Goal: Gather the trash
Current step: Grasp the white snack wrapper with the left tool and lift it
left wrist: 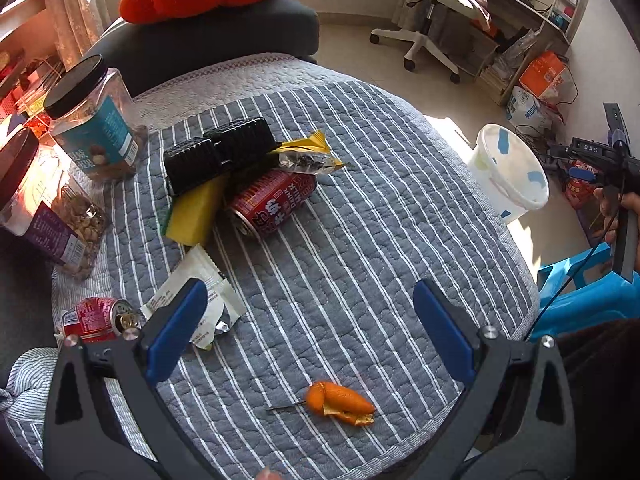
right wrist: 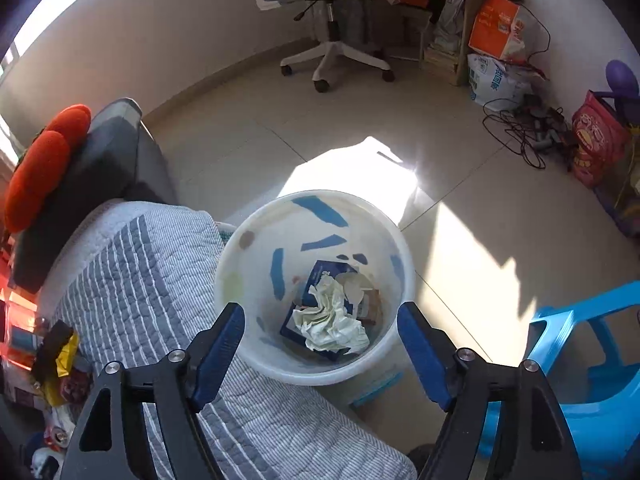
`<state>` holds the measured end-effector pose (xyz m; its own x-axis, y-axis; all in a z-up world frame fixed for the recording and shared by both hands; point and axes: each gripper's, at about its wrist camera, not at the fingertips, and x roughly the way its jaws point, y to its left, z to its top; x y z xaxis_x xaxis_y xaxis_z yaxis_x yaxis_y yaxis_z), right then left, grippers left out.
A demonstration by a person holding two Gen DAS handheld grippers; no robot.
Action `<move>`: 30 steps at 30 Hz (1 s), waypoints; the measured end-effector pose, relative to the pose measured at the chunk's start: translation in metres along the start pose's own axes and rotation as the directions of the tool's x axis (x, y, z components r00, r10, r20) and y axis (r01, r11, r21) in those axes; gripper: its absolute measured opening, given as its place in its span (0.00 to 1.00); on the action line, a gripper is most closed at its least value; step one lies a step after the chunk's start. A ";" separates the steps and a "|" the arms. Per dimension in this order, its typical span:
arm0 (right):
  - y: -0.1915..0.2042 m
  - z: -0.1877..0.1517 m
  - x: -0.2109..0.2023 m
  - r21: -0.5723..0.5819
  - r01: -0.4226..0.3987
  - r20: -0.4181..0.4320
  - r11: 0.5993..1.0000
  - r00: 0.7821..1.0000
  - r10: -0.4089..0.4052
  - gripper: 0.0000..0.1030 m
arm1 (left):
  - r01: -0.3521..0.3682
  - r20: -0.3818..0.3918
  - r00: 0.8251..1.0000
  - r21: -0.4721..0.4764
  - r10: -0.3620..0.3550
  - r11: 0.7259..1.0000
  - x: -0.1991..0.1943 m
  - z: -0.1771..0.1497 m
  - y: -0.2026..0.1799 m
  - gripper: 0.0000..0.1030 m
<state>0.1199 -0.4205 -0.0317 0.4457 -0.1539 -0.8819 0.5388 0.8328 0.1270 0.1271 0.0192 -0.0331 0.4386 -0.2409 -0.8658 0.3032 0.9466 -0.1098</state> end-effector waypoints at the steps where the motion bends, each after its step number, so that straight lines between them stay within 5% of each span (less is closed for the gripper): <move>1: 0.003 -0.002 -0.002 -0.008 0.002 -0.005 1.000 1.000 -0.002 0.78 | -0.002 -0.003 1.000 -0.008 0.002 1.000 -0.001 -0.001 0.005 0.99; 16: 0.070 -0.041 -0.028 -0.210 -0.051 -0.055 0.976 0.998 0.040 0.82 | -0.026 -0.021 1.000 -0.137 0.023 0.990 -0.008 -0.013 0.078 0.99; 24: 0.117 -0.071 -0.022 -0.327 -0.091 -0.120 0.941 0.991 0.054 0.82 | -0.059 -0.149 0.988 -0.059 0.050 0.996 0.047 -0.013 0.091 0.99; 30: 0.135 -0.084 -0.012 -0.387 -0.089 -0.147 0.918 0.989 0.034 0.82 | -0.082 -0.212 0.976 -0.124 0.054 0.989 0.078 -0.006 0.101 0.99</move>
<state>0.1274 -0.2618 -0.0417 0.3540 -0.0460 -0.9341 0.1786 0.9837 0.0193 0.1863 0.0971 -0.1146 0.2648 -0.1381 -0.9544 0.1585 0.9825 -0.0982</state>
